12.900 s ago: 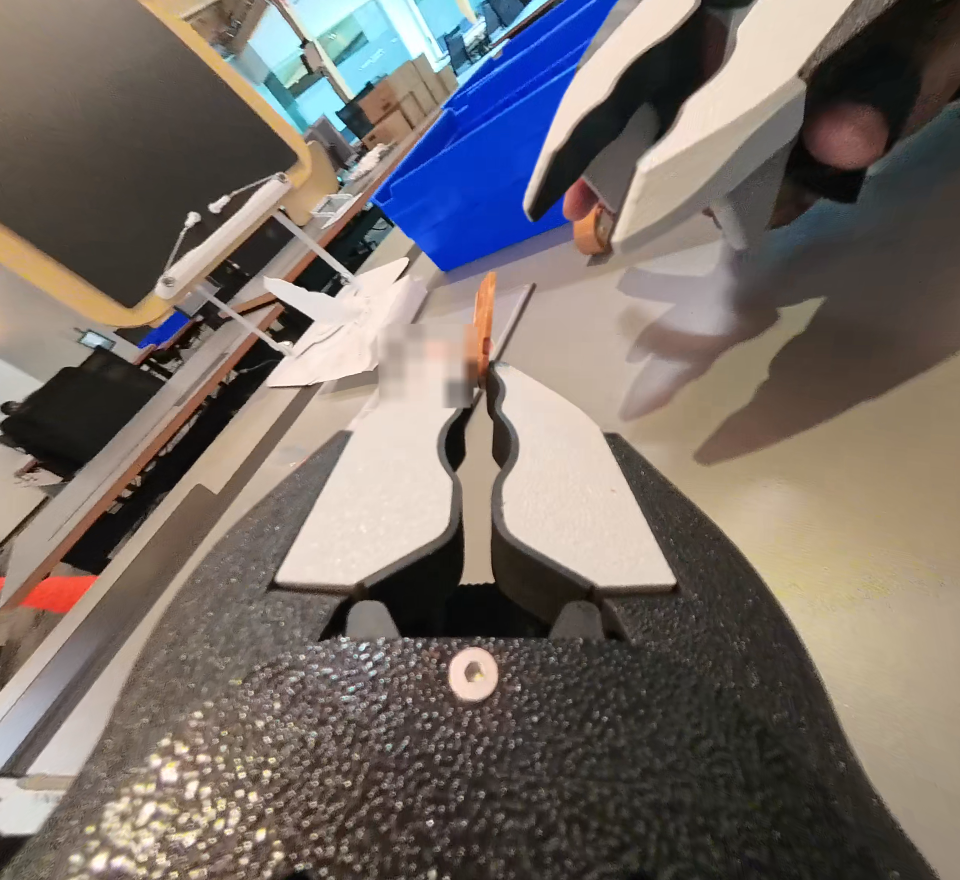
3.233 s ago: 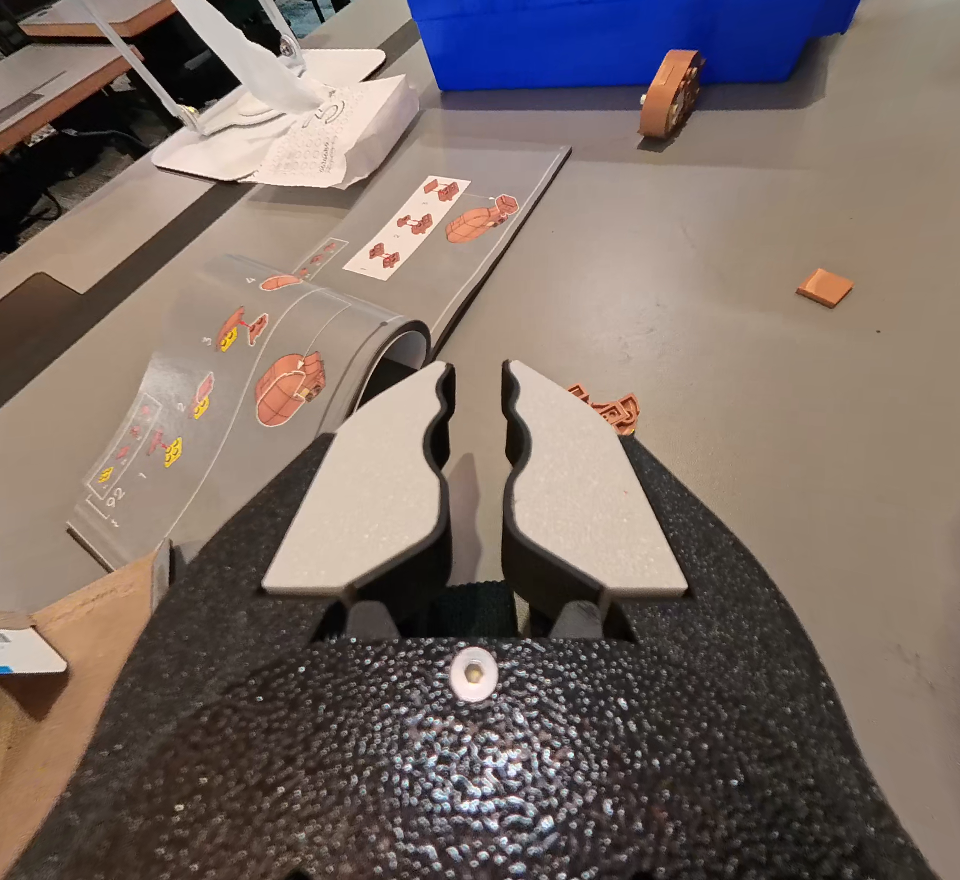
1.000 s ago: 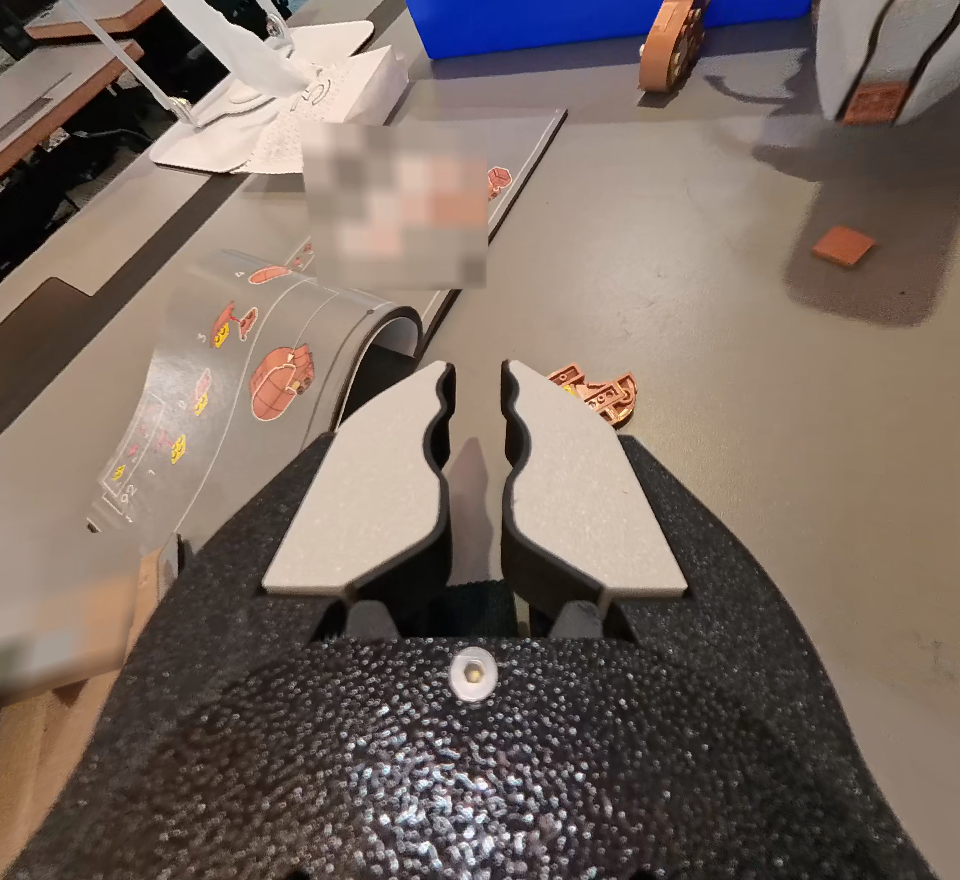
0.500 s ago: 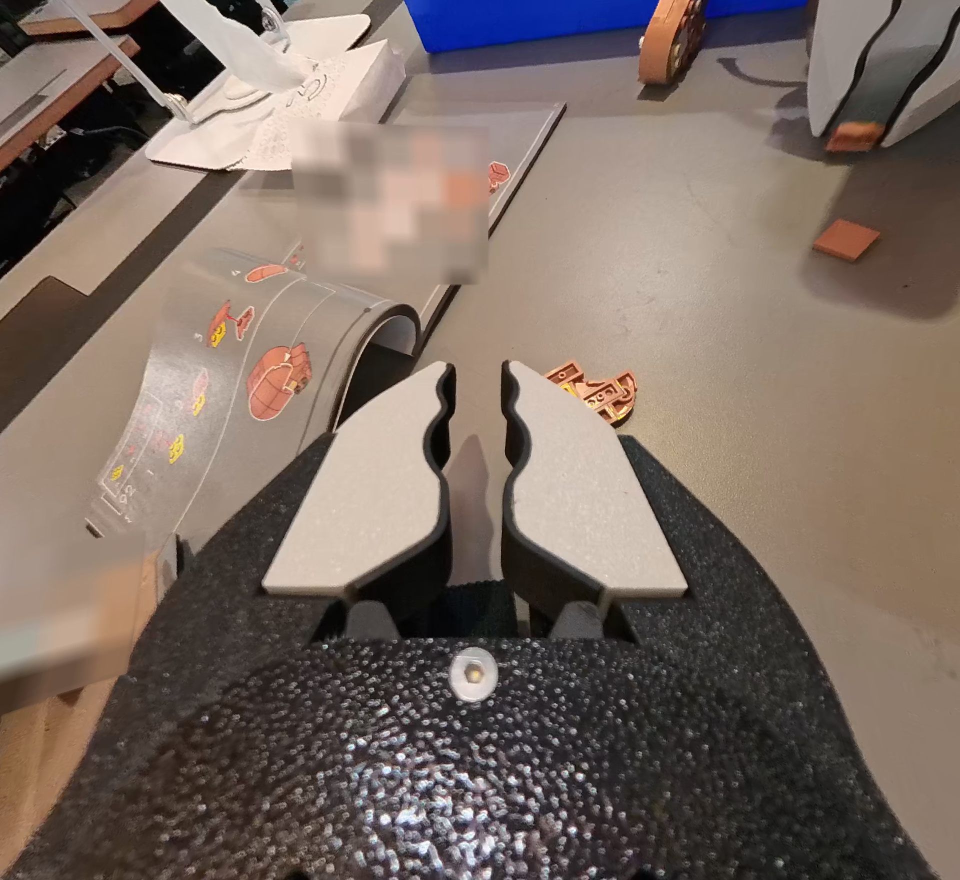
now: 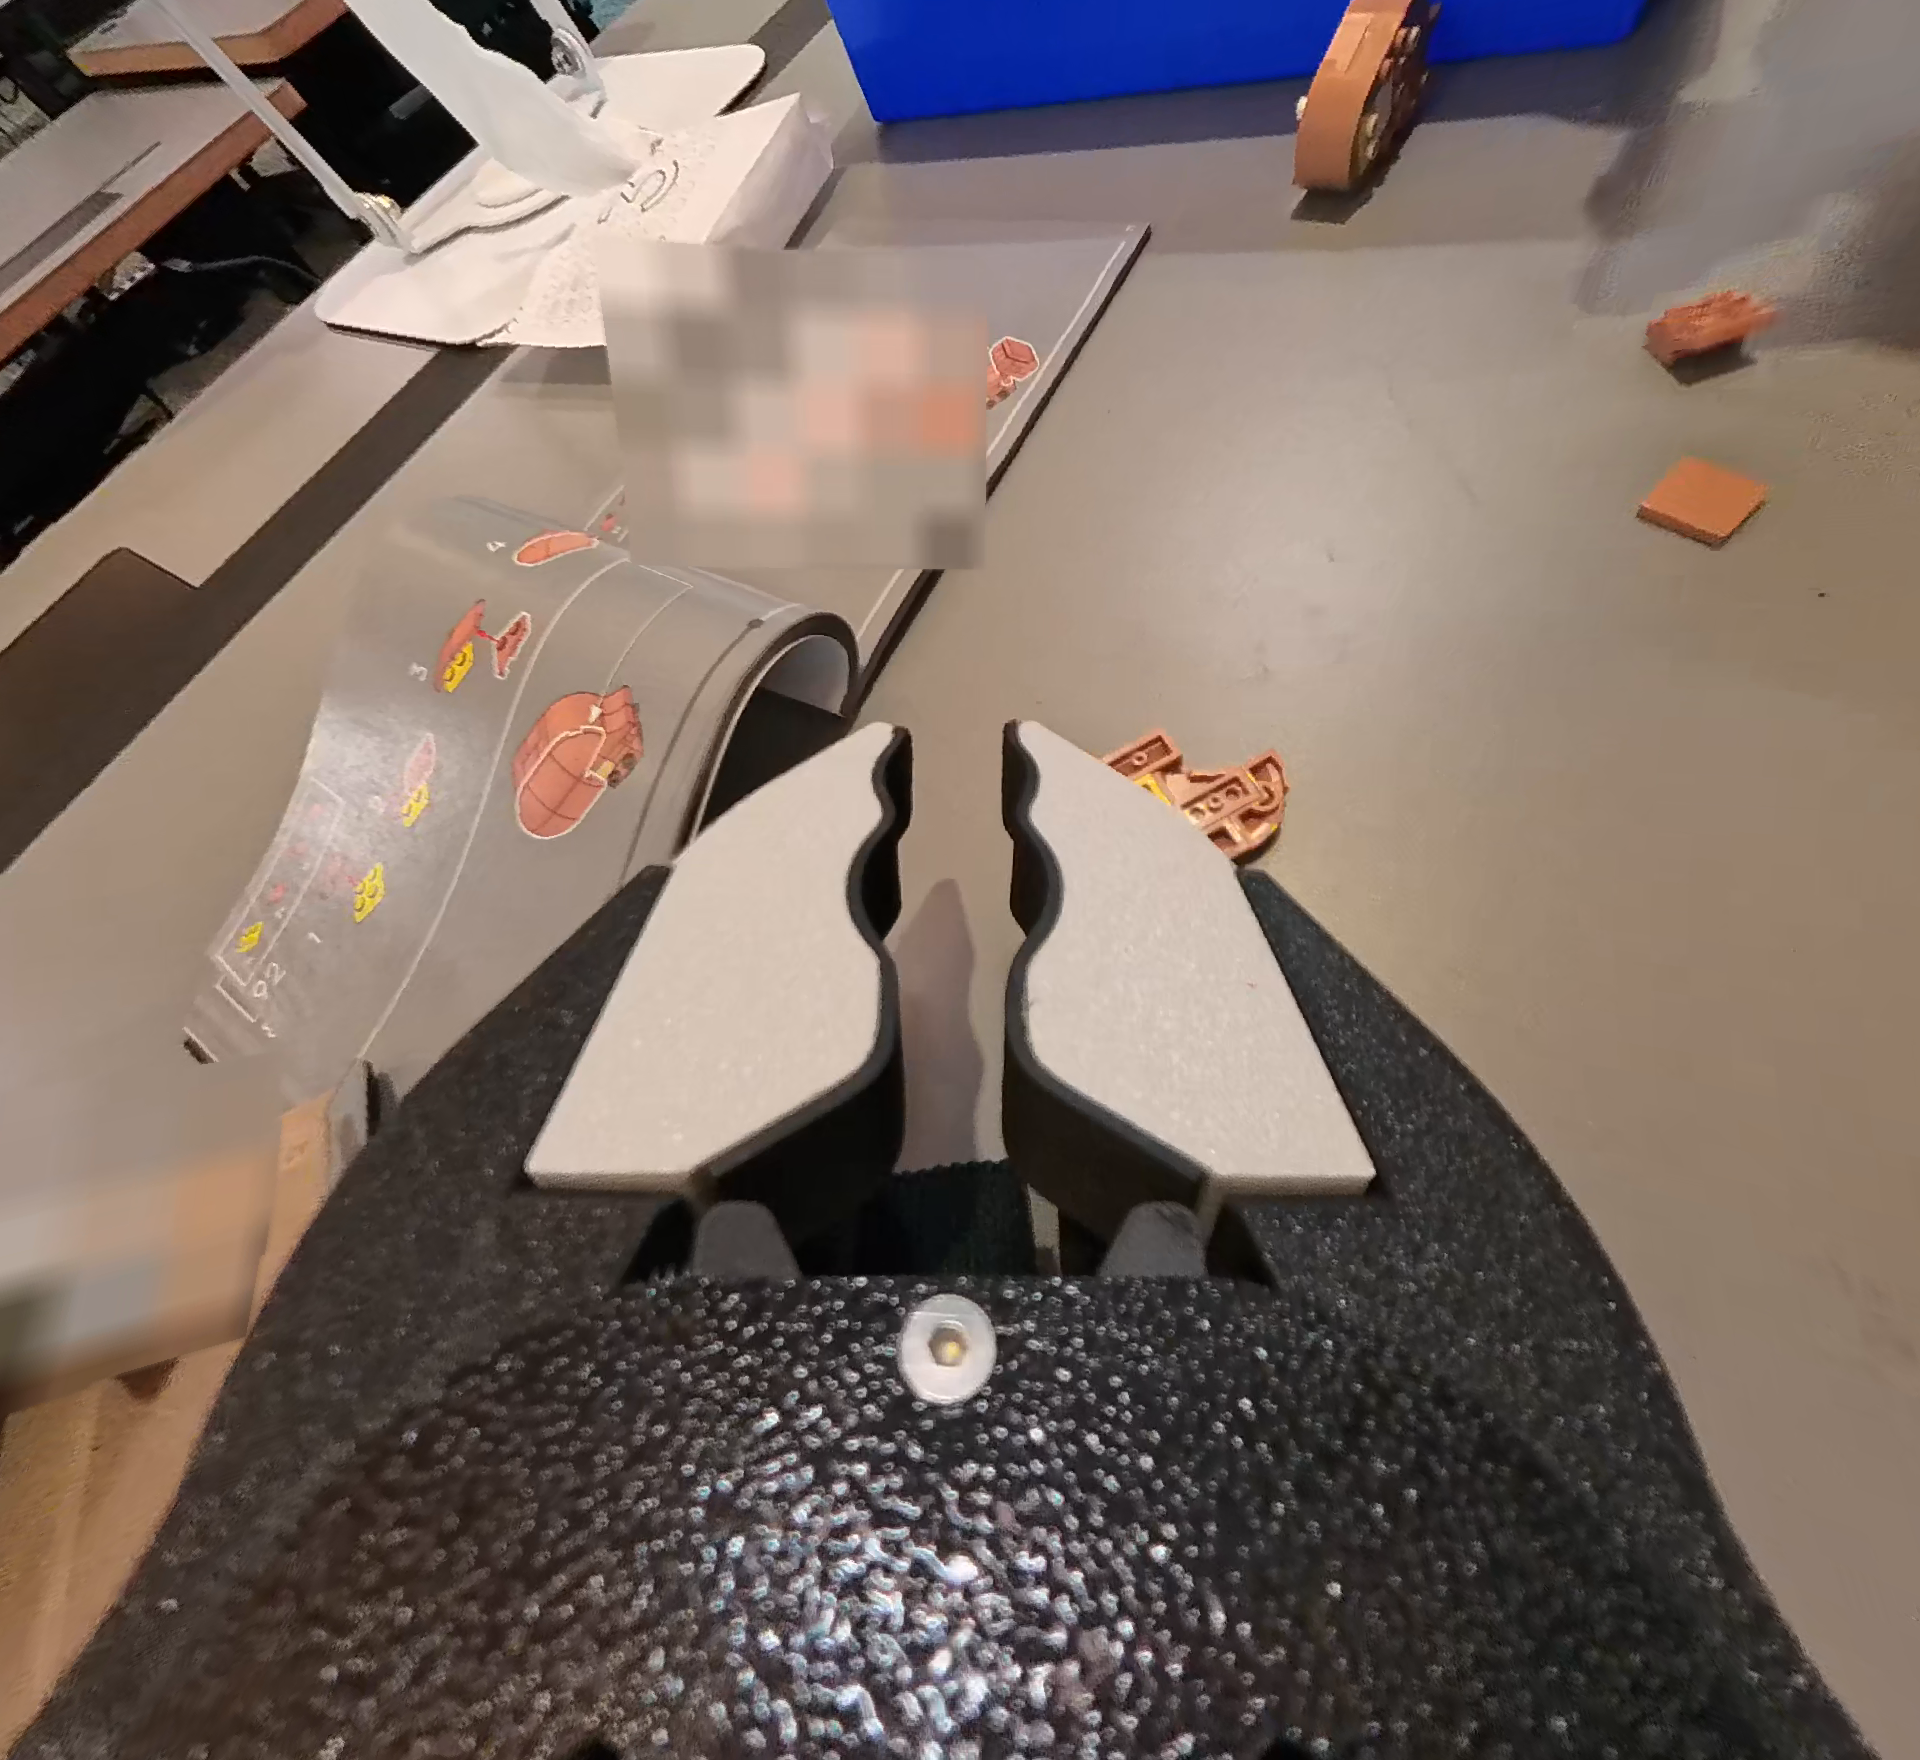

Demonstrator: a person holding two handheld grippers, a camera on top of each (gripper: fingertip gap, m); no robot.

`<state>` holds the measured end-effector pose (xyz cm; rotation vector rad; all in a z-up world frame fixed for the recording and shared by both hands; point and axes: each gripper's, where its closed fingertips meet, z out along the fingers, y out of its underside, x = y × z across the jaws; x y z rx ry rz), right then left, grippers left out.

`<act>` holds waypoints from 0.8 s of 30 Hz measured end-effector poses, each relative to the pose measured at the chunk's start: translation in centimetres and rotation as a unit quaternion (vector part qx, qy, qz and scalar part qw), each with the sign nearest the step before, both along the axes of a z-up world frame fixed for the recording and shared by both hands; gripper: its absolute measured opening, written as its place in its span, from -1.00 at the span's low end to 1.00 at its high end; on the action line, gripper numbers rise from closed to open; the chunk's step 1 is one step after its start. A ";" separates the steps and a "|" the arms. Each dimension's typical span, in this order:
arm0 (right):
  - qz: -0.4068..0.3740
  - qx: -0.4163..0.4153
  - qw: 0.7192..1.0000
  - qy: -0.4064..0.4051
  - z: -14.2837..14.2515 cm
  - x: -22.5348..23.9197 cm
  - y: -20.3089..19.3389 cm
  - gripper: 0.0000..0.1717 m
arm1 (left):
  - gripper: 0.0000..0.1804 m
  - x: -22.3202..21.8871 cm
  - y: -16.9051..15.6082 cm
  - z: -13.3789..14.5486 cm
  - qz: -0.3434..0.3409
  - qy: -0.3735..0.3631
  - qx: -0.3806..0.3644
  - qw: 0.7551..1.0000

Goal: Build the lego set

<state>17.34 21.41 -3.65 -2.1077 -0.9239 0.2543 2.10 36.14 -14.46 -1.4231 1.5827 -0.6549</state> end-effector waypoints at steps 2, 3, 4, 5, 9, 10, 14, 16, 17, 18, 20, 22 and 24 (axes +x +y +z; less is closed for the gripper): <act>-0.044 0.033 0.998 -0.003 0.9 3.3 1.6 -0.72 | -0.83 0.0 0.2 0.3 0.003 -0.009 0.002 1.000; -0.066 0.050 0.997 -0.006 1.1 4.9 2.5 -0.72 | -0.83 0.0 0.2 0.4 0.005 -0.015 0.004 1.000; -0.083 0.067 0.994 -0.006 1.1 6.4 3.3 -0.72 | -0.83 0.0 0.4 0.7 0.007 -0.023 0.007 1.000; -0.098 0.080 0.992 -0.001 1.1 7.7 4.2 -0.72 | -0.83 0.1 0.5 0.9 0.010 -0.031 0.010 0.999; -0.138 0.115 0.983 0.042 -0.1 11.0 7.3 -0.71 | -0.83 0.1 0.8 1.8 0.017 -0.061 0.022 0.998; -0.150 0.122 0.980 0.048 -0.5 11.8 8.0 -0.71 | -0.83 0.1 0.9 2.0 0.019 -0.069 0.025 0.997; -0.188 0.134 0.973 0.025 -2.3 14.4 9.0 -0.69 | -0.84 0.0 1.1 2.7 0.020 -0.093 0.024 0.995; -0.205 0.145 0.968 0.024 -2.4 15.3 8.9 -0.70 | -0.85 0.0 1.3 2.9 0.024 -0.100 0.021 0.994; -0.212 0.150 0.965 0.032 -2.3 15.6 8.8 -0.71 | -0.85 -0.1 1.4 3.0 0.025 -0.103 0.020 0.994; -0.218 0.155 0.963 0.035 -2.1 15.8 8.7 -0.72 | -0.85 -0.1 1.5 3.1 0.026 -0.106 0.020 0.994; -0.235 0.165 0.958 0.027 -2.2 16.7 8.5 -0.73 | -0.86 -0.1 1.7 3.2 0.030 -0.109 0.018 0.993; -0.249 0.168 0.954 0.022 -2.5 17.4 8.4 -0.74 | -0.86 -0.1 1.8 3.2 0.033 -0.111 0.017 0.993; -0.260 0.165 0.951 0.025 -2.6 17.9 8.3 -0.78 | -0.87 0.0 1.9 3.2 0.035 -0.111 0.018 0.993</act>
